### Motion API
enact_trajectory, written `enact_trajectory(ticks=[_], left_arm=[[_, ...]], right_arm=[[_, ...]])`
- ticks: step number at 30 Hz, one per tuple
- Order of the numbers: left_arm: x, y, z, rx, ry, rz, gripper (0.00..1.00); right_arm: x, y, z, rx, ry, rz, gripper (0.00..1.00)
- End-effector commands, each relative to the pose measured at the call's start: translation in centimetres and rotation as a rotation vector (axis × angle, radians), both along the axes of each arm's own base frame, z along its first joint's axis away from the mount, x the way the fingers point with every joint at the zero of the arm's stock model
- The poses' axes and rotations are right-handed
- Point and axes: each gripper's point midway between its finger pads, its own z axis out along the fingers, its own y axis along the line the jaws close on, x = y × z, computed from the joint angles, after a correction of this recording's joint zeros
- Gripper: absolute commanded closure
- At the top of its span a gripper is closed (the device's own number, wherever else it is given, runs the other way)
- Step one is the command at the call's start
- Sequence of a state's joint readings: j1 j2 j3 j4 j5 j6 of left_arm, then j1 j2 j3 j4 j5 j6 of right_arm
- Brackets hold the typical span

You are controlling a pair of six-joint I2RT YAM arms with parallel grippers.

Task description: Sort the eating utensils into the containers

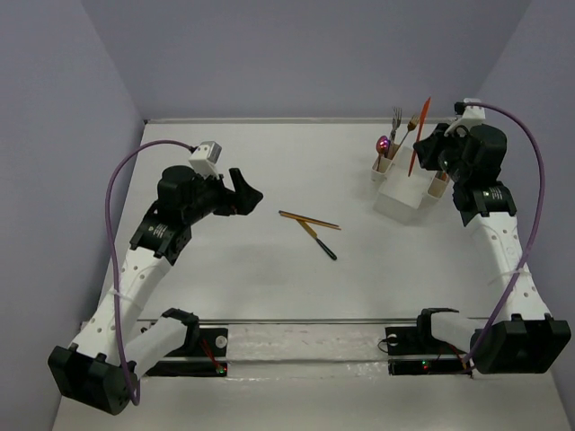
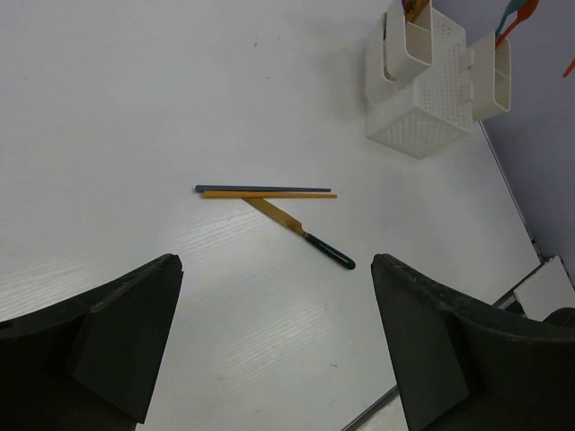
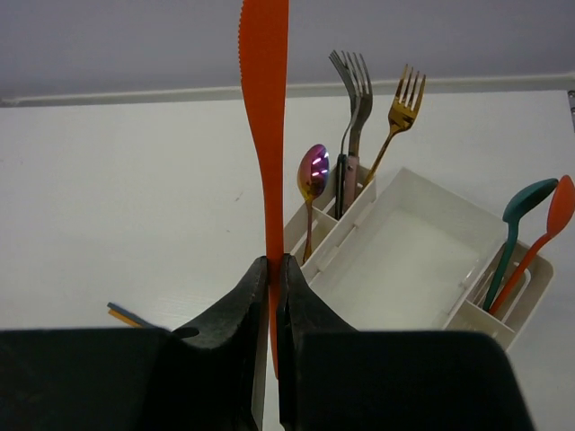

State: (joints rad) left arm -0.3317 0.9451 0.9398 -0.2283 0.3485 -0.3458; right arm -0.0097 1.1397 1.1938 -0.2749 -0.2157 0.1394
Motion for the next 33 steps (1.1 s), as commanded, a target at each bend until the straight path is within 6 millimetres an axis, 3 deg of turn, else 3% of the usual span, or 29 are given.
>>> enact_trajectory(ticks=[1, 5, 12, 16, 19, 21, 23, 26, 27, 31, 33], left_arm=[[-0.2, -0.3, 1.2, -0.021, -0.058, -0.027, 0.01], [-0.4, -0.2, 1.0, -0.020, -0.057, -0.027, 0.01], [-0.4, -0.6, 1.2, -0.023, -0.065, -0.041, 0.01], [-0.3, -1.0, 1.0, -0.029, -0.055, -0.049, 0.01], [-0.2, -1.1, 0.9, -0.034, -0.049, -0.047, 0.01], [-0.1, -1.2, 0.7, -0.039, -0.043, -0.049, 0.01], [0.1, -1.5, 0.4, -0.051, -0.029, -0.055, 0.01], [0.2, -1.8, 0.2, -0.065, -0.019, -0.064, 0.01], [0.3, -1.9, 0.3, -0.071, -0.020, -0.062, 0.01], [0.6, -1.6, 0.2, -0.062, -0.017, -0.039, 0.01], [0.6, -1.5, 0.3, -0.058, -0.018, -0.038, 0.01]], right_arm=[[-0.3, 1.0, 1.6, 0.023, -0.063, 0.058, 0.93], [-0.3, 0.5, 1.2, 0.018, -0.043, 0.026, 0.93], [-0.8, 2.0, 0.4, 0.043, -0.008, 0.109, 0.93], [-1.7, 4.3, -2.0, 0.070, 0.092, 0.203, 0.93], [-2.1, 4.0, -4.0, 0.070, 0.141, 0.169, 0.93], [-2.7, 5.6, -5.5, 0.091, 0.190, 0.218, 0.93], [-3.9, 9.6, -7.6, 0.095, 0.265, 0.332, 0.93], [-5.7, 14.0, -13.4, 0.025, 0.467, 0.400, 0.93], [-7.2, 16.7, -14.7, 0.007, 0.518, 0.455, 0.93], [-8.7, 20.1, -18.7, 0.012, 0.642, 0.480, 0.93], [-9.0, 21.4, -19.5, 0.000, 0.667, 0.502, 0.93]])
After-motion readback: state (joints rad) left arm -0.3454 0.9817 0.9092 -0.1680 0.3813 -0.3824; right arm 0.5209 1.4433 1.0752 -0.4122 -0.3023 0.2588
